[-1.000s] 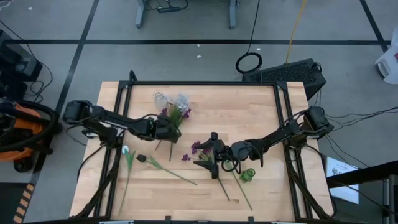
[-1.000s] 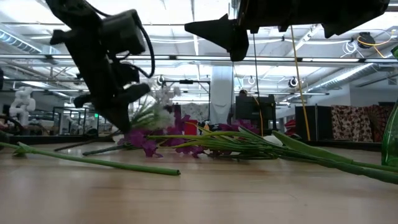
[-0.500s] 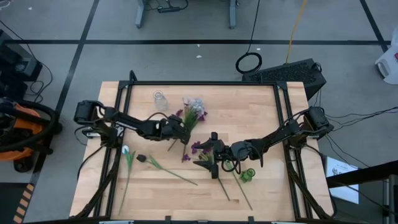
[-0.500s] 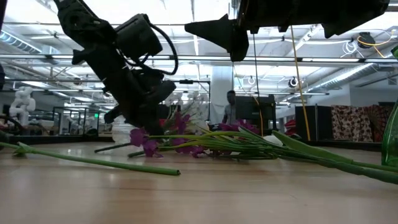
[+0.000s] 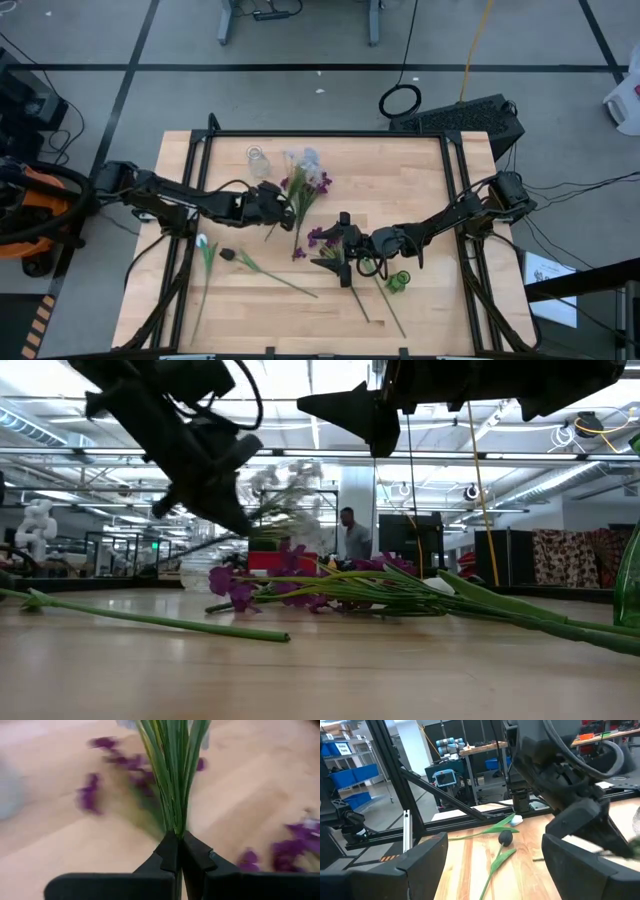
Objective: Sort flowers into vase by color
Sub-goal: Prepare the flowers
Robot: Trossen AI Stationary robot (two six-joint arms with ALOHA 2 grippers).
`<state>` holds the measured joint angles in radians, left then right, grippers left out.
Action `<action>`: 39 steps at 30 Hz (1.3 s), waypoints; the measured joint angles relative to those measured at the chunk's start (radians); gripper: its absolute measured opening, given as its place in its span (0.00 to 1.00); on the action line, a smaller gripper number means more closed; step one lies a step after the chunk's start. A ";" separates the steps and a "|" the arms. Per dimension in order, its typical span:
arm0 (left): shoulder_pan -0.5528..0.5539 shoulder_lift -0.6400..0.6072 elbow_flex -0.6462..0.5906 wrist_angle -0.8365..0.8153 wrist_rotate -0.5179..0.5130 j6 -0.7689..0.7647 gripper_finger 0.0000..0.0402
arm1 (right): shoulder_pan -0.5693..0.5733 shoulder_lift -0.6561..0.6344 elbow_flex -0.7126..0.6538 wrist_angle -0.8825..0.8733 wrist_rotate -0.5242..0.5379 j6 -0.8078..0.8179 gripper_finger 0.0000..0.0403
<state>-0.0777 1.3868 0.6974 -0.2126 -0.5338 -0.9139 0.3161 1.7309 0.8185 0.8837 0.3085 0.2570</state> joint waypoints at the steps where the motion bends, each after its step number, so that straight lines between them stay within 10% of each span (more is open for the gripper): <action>1: -0.006 -0.013 0.000 -0.066 -0.027 -0.032 0.03 | 0.000 0.000 0.000 0.000 0.000 -0.005 0.78; 6: -0.016 -0.026 -0.002 -0.312 -0.106 -0.181 0.03 | -0.001 -0.003 0.000 -0.005 0.000 -0.014 0.78; 25: 0.039 0.159 -0.001 -0.149 -0.188 -0.157 0.04 | 0.000 -0.003 0.000 0.003 0.000 0.003 0.78; 39: 0.049 0.200 -0.001 -0.107 -0.087 -0.179 0.36 | 0.021 -0.147 0.000 -0.286 0.003 0.070 0.78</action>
<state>-0.0284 1.5865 0.6964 -0.3197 -0.6204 -1.0933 0.3366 1.5836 0.8188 0.5976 0.3119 0.3274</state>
